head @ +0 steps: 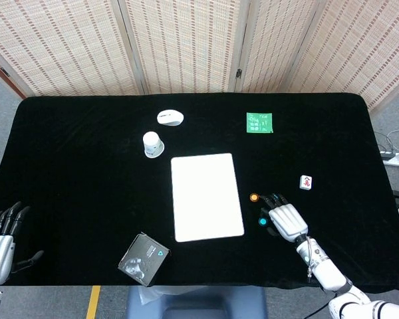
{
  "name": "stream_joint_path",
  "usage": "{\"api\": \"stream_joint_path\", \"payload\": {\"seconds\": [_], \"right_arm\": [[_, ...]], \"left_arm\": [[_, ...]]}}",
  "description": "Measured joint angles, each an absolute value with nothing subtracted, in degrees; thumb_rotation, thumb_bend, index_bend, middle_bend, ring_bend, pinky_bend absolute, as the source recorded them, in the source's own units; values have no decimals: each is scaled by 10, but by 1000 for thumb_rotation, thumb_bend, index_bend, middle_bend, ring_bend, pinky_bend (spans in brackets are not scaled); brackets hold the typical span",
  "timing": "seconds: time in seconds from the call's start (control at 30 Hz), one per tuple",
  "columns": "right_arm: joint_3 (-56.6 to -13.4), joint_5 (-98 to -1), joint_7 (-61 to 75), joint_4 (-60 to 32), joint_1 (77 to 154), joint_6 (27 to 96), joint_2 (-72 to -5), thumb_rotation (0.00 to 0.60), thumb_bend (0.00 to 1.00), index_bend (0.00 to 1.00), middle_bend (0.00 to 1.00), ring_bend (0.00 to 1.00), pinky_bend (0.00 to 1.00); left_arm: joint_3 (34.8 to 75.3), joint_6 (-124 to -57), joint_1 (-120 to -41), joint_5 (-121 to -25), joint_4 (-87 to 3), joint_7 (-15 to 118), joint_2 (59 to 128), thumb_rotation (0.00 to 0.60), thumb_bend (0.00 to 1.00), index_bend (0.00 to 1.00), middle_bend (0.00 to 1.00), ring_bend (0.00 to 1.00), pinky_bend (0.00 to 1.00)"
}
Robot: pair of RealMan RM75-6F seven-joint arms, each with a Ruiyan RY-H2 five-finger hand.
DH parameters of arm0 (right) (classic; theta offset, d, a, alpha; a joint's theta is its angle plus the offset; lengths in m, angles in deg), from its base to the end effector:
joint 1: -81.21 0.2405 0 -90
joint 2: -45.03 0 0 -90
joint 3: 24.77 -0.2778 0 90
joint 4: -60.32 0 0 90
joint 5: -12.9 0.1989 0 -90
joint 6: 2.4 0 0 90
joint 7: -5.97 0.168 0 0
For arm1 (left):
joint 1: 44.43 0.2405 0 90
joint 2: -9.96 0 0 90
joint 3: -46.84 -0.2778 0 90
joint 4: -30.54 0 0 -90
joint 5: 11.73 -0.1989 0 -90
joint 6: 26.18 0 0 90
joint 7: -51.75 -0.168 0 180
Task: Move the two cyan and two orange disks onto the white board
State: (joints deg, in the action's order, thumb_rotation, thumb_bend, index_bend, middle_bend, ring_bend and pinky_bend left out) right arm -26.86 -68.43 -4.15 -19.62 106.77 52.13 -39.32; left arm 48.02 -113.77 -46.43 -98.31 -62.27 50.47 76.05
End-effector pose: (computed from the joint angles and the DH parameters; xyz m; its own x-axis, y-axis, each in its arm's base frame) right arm -0.2764 -0.2937 -0.0068 0.5165 -0.3766 0.7690 -0.8492 -0.3407 0.4035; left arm -0.3298 0.1834 0.1677 0.3789 0.0095 0.9254 0.9250 0.0259 -0.3790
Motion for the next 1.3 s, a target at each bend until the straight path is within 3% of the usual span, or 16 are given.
{"api": "stream_joint_path", "payload": {"seconds": [0.77, 1.1, 1.3], "right_arm": [[-271, -657, -48, -190, 1088, 511, -405, 600, 423, 535, 167, 0, 0], [-275, -683, -49, -269, 1097, 532, -369, 600, 424, 535, 168, 0, 0], [-293, -683, -85, -307, 1139, 503, -373, 600, 425, 535, 167, 0, 0]], "left_arm": [[482, -1138, -462, -979, -611, 515, 763, 600, 193, 88, 0, 14, 0], [483, -1141, -461, -980, -611, 517, 761, 600, 193, 87, 0, 14, 0], [482, -1142, -458, -979, -612, 516, 760, 600, 193, 87, 0, 14, 0]]}}
